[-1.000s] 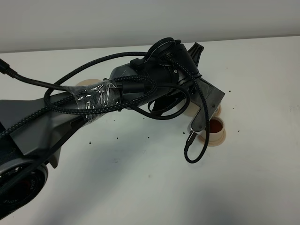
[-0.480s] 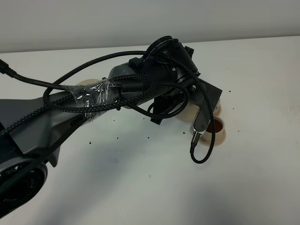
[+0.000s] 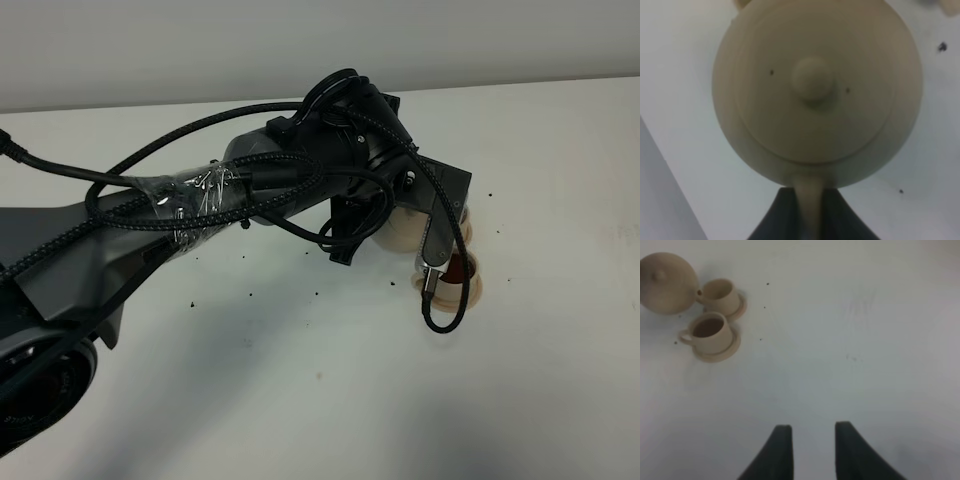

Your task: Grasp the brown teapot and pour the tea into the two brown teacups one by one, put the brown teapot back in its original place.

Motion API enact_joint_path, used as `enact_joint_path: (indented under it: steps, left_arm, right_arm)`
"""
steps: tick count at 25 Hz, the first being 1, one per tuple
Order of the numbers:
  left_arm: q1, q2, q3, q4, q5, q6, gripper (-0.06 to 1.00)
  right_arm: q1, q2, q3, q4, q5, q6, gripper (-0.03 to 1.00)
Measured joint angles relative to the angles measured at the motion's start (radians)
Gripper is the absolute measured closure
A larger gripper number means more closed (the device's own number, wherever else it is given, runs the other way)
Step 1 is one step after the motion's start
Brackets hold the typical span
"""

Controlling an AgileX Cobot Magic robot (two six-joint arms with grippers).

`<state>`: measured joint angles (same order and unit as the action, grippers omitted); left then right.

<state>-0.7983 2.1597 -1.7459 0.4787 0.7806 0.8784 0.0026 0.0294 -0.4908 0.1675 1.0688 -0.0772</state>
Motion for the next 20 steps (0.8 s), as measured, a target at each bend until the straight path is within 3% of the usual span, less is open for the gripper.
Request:
enact_joint_path:
  steps: [9, 20]
  left_arm:
    - [0.088, -0.032, 0.000, 0.029, -0.002, -0.001, 0.79]
    - [0.117, 0.022, 0.000, -0.061, -0.122, 0.053, 0.79]
  right_arm:
    - [0.000, 0.000, 0.000, 0.000, 0.000, 0.000, 0.73]
    - [0.000, 0.000, 0.000, 0.000, 0.000, 0.000, 0.73]
